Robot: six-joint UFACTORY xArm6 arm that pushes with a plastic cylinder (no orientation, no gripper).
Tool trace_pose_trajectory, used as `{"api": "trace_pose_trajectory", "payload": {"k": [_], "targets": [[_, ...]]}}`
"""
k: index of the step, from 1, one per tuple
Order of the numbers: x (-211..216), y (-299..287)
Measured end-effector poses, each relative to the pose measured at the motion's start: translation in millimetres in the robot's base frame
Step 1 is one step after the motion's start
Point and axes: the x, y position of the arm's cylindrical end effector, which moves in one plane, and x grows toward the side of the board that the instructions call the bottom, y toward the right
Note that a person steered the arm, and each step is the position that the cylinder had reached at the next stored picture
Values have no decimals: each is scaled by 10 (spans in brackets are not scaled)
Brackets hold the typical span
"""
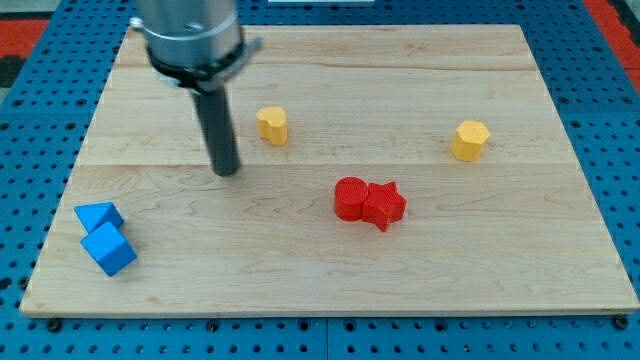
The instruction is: Place the arm to the top of the red circle
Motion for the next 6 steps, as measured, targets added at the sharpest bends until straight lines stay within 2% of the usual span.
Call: {"api": "trace_pose_trajectory", "payload": {"k": [2,3,4,6], "targets": [[-606,-442],[-613,113],[-352,642],[183,1150]]}}
